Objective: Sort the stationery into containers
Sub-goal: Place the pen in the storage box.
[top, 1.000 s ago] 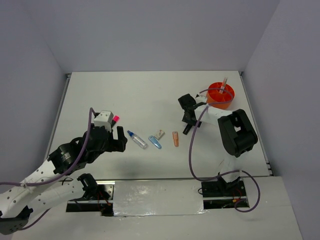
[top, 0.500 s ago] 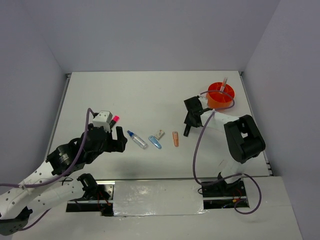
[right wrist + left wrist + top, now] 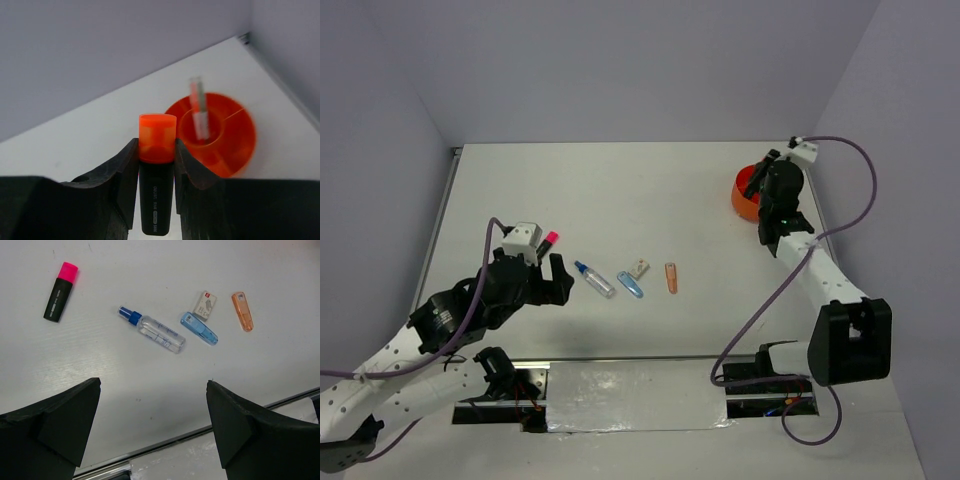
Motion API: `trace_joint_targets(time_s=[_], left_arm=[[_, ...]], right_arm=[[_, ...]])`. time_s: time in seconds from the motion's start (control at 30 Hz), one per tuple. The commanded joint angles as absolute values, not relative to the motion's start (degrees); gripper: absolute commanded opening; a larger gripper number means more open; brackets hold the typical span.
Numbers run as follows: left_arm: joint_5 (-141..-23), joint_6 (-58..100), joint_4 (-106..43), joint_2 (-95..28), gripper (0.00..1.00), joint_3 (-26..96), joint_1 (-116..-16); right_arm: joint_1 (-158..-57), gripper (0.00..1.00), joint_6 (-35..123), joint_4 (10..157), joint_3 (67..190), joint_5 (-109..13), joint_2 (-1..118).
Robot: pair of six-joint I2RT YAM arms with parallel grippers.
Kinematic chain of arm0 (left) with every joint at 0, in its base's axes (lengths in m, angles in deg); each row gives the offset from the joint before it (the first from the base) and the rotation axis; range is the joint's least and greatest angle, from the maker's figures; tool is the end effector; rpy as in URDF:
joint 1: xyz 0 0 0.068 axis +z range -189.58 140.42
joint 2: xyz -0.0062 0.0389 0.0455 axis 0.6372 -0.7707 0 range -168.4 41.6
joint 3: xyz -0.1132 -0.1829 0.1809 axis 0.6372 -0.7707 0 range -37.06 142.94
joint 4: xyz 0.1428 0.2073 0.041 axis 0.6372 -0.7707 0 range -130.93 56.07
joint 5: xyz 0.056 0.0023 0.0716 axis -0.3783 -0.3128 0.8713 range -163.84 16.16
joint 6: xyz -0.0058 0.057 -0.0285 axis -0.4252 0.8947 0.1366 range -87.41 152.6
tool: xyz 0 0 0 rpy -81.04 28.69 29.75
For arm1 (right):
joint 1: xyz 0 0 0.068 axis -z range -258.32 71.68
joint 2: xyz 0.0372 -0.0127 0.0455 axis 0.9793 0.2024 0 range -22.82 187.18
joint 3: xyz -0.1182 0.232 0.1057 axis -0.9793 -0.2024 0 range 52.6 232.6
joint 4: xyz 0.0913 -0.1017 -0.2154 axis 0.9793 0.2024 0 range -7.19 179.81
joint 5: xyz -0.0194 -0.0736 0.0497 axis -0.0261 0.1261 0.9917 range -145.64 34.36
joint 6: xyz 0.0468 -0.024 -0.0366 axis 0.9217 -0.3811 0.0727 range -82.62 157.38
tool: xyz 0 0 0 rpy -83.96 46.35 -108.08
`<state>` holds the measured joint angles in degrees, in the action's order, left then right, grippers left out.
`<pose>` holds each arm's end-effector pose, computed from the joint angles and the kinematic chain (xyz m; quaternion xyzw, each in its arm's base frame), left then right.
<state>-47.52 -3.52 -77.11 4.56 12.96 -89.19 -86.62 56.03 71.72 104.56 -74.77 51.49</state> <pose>0.0967 -0.0798 0.3301 -0.0136 0.8516 -0.1855 0.4901 0.3071 0.0284 0.3172 0.1738 0.7496 0.0209 0.6383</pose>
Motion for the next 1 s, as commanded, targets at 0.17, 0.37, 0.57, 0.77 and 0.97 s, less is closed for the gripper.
trace_joint_targets(time_s=[0.17, 0.37, 0.57, 0.77, 0.97], left_arm=[[-49.8, -1.9, -74.0, 6.4, 0.99, 13.7, -89.2], [-50.4, -1.7, -73.9, 6.5, 0.99, 13.7, -90.1], [-50.6, -1.4, -73.6, 7.4, 0.99, 13.6, -91.1], [-51.3, -1.0, -73.3, 6.0, 0.99, 13.6, -91.3], [-51.7, -0.7, -73.2, 5.0, 0.99, 13.5, -91.4]], right_arm=[[-75.4, 0.00, 52.5, 47.8, 101.6, -79.4, 55.2], [-69.5, 0.00, 52.4, 51.6, 108.2, -77.9, 62.1], [-66.6, 0.00, 52.6, 53.3, 112.0, -73.5, 68.3], [-65.7, 0.00, 53.3, 52.9, 114.8, -71.8, 73.1], [-65.3, 0.00, 53.4, 53.4, 117.5, -70.5, 76.9]])
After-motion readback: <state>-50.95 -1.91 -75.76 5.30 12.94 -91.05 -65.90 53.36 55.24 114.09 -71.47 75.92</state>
